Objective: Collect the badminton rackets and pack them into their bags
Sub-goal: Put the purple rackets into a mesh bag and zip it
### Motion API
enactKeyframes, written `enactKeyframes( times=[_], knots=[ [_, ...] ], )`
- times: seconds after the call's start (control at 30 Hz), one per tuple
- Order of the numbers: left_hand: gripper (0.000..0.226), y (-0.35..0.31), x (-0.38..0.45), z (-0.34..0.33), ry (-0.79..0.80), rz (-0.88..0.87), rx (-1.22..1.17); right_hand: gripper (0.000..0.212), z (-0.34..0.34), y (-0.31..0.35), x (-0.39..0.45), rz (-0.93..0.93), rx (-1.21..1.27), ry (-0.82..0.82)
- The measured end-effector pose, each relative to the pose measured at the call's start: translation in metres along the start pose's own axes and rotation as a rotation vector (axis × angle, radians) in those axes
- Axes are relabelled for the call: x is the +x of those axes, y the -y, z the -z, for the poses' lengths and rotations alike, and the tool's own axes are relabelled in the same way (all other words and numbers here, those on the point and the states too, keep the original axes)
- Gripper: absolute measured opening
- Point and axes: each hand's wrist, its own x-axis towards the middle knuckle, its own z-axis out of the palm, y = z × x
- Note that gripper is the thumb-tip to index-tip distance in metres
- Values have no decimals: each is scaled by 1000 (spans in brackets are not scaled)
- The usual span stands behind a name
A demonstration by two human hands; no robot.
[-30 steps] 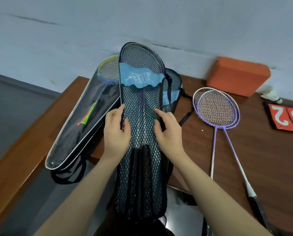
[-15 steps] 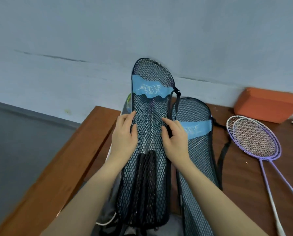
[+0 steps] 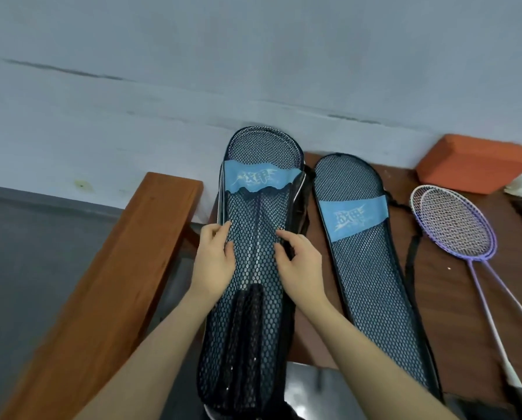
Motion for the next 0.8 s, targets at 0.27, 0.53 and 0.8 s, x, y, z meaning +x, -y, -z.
enactKeyframes(
  times=[0.27,0.53,0.8],
  knots=[
    [45,18,2,-12,24,175,-28,25,-9,-27,3,-194,114,-16],
    [45,47,-6,-25,78,228,131,30,-30,-63,-6,-226,-114,95],
    [43,54,-18,-22,159,102,436,32,-35,-75,-6,-195,-201,173]
  ],
)
